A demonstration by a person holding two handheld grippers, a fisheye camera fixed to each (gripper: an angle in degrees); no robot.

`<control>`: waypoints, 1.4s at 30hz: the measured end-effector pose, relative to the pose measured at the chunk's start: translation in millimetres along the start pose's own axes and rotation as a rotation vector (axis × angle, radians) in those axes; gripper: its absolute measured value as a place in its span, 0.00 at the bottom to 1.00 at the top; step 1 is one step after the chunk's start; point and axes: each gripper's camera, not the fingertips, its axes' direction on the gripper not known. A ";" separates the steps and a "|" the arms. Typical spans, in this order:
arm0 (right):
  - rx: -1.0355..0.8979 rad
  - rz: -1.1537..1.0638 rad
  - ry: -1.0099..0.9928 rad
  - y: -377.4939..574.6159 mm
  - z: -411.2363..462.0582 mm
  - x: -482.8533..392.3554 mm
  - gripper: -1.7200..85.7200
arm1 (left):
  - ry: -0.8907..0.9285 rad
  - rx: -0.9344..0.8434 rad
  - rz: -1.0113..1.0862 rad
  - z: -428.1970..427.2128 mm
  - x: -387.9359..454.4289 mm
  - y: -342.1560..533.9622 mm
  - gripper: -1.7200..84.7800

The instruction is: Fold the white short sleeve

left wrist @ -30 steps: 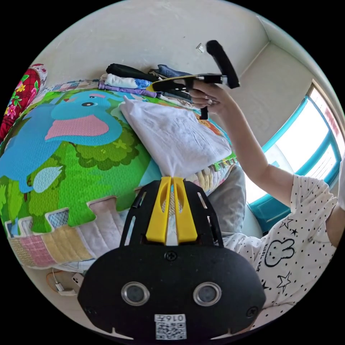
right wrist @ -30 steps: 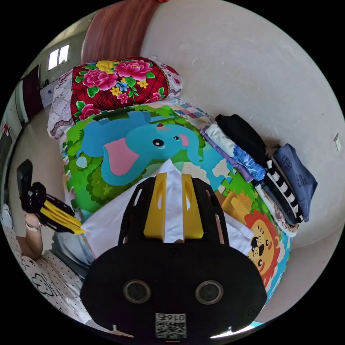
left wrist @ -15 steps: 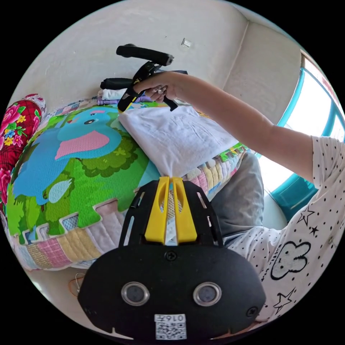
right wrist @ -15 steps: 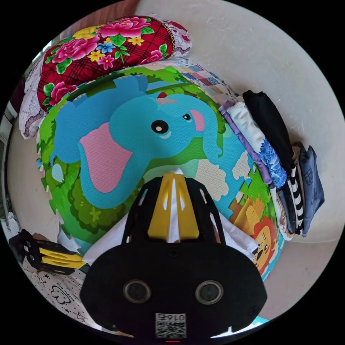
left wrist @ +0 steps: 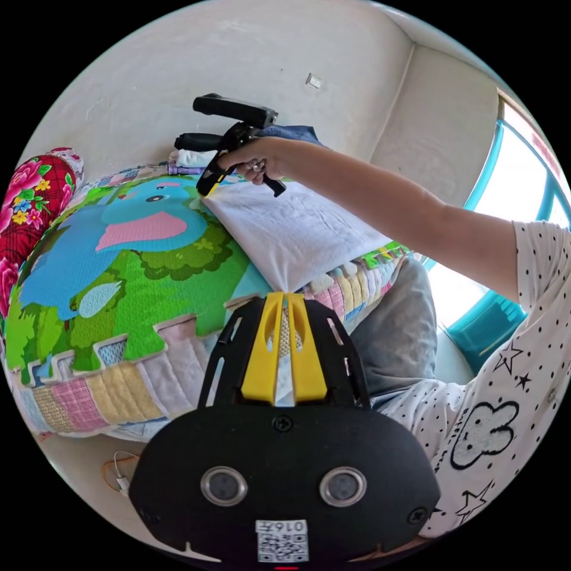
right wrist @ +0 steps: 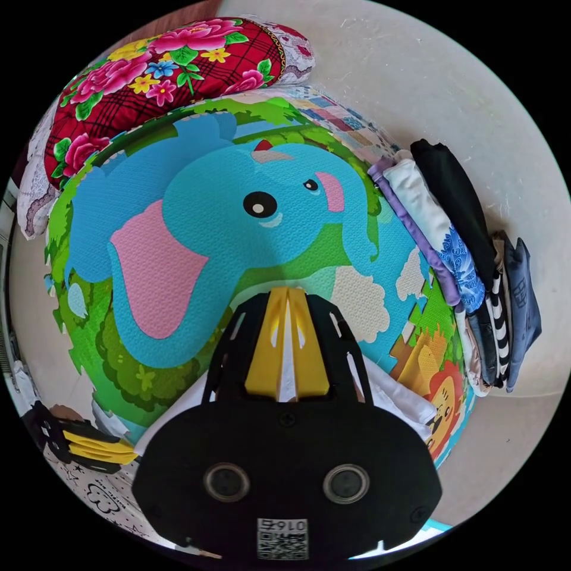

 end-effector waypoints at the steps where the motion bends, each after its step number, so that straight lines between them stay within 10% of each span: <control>1: 0.003 0.001 -0.002 -1.4 1.8 -2.7 0.02 | 0.001 0.001 0.000 -0.3 -0.6 0.8 0.01; 36: 0.298 0.027 0.073 102.7 21.5 -2.9 0.01 | 0.028 0.027 -0.029 57.4 -21.7 0.6 0.01; 42: 0.105 -0.014 0.087 181.2 42.5 51.9 0.01 | 0.032 0.051 0.032 82.2 -20.4 -40.5 0.01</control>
